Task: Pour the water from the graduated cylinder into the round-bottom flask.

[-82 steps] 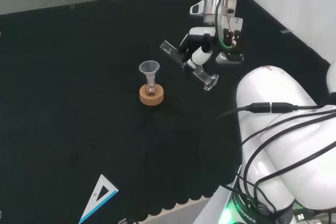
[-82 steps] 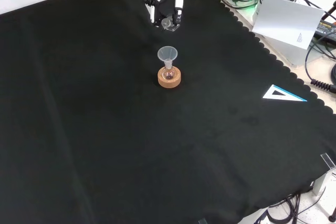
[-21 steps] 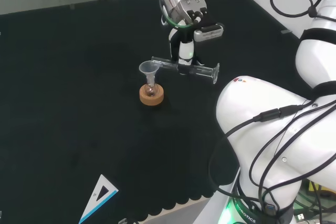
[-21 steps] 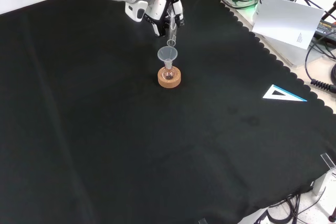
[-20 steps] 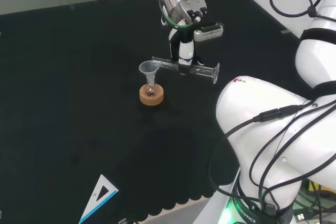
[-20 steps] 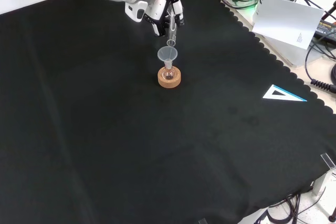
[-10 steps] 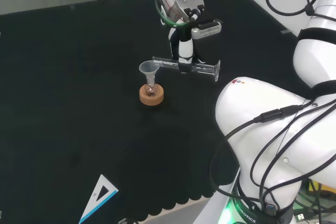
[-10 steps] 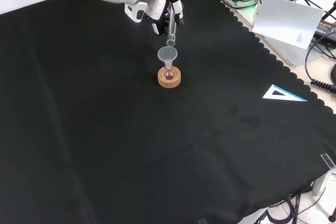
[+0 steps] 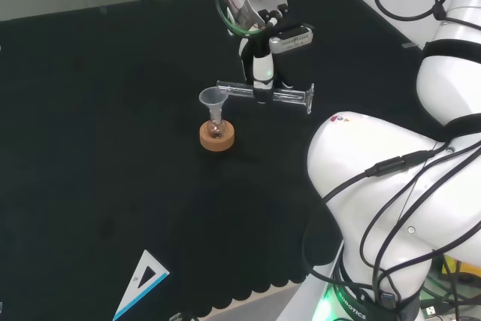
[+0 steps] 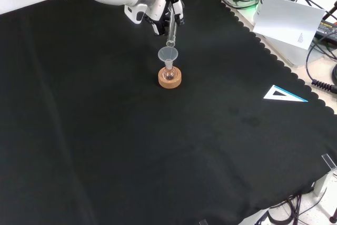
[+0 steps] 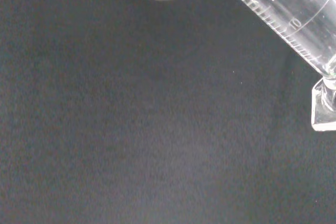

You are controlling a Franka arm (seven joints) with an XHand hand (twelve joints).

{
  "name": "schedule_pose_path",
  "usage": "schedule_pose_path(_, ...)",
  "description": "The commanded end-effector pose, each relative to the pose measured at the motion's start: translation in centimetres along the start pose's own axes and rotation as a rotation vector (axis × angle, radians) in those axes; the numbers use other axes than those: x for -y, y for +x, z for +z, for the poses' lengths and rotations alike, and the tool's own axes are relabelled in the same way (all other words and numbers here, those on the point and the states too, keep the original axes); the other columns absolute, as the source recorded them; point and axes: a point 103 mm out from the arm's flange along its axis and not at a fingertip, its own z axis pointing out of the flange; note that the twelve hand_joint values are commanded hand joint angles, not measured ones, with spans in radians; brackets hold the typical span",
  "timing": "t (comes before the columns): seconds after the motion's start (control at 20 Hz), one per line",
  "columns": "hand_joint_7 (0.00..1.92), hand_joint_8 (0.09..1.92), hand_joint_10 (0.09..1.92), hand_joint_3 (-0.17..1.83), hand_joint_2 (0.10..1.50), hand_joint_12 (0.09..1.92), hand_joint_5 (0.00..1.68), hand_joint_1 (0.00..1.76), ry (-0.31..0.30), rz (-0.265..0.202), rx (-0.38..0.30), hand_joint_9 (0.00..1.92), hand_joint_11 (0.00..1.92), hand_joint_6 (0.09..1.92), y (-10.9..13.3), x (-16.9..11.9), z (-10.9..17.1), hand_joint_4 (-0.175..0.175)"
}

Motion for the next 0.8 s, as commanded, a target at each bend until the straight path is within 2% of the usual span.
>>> schedule_pose_path(0.05,1.41,0.23,0.09,0.00,1.12,0.72,0.99,1.15,0.037,0.020,0.003,1.54,1.30,1.00,0.01,0.02,-0.10,-0.141)
schedule_pose_path(0.8,1.42,0.22,0.09,0.00,1.12,0.72,0.98,1.15,0.073,0.045,0.027,1.55,1.30,1.01,0.23,0.33,-0.32,-0.141)
